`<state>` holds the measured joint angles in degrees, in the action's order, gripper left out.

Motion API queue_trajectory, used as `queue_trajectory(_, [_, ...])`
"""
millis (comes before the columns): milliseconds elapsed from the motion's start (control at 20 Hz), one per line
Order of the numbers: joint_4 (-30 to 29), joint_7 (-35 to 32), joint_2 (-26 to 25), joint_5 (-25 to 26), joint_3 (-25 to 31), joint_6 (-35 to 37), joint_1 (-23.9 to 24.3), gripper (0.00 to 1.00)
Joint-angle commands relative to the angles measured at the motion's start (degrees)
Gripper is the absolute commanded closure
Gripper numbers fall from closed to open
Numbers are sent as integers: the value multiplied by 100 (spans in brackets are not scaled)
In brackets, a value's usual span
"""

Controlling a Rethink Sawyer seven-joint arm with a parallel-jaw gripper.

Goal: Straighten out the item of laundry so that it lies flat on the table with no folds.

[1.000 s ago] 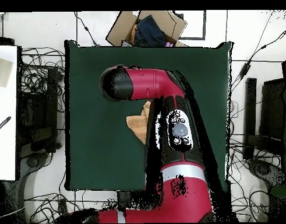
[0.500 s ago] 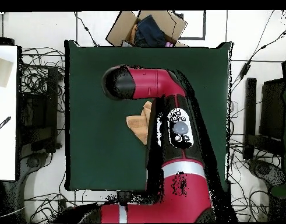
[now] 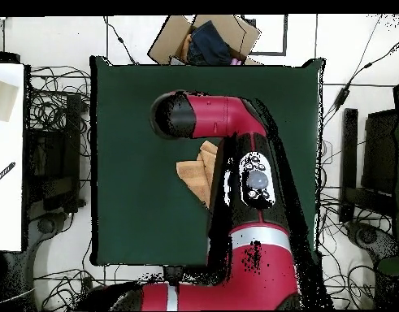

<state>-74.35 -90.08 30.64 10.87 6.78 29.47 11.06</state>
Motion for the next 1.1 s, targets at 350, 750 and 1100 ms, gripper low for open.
queue_trajectory(350, [3, -505, -517, 323, -25, -385, -34, 0])
queue_trajectory(750, [372, -558, -853, 292, -109, -322, -114, 0])
queue_trajectory(1100, [572, -550, -988, 240, -96, -230, -114, 0])
